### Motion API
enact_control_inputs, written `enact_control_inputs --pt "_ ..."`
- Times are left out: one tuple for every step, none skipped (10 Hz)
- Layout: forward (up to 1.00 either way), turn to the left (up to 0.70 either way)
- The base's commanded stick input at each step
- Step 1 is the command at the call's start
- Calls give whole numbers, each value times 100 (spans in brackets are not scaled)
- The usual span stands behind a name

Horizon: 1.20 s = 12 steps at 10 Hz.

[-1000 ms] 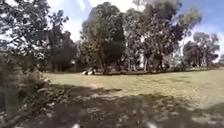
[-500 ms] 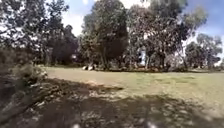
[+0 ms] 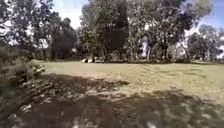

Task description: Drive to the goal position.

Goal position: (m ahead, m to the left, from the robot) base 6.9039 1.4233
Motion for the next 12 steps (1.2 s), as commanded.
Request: enact_control_inputs --pt "70 0" --pt "70 0" --pt "70 0" --pt "70 0" --pt "70 0" --pt "70 0" --pt "70 0" --pt "70 0" --pt "70 0" --pt "70 0" --pt "70 0" --pt "70 0"
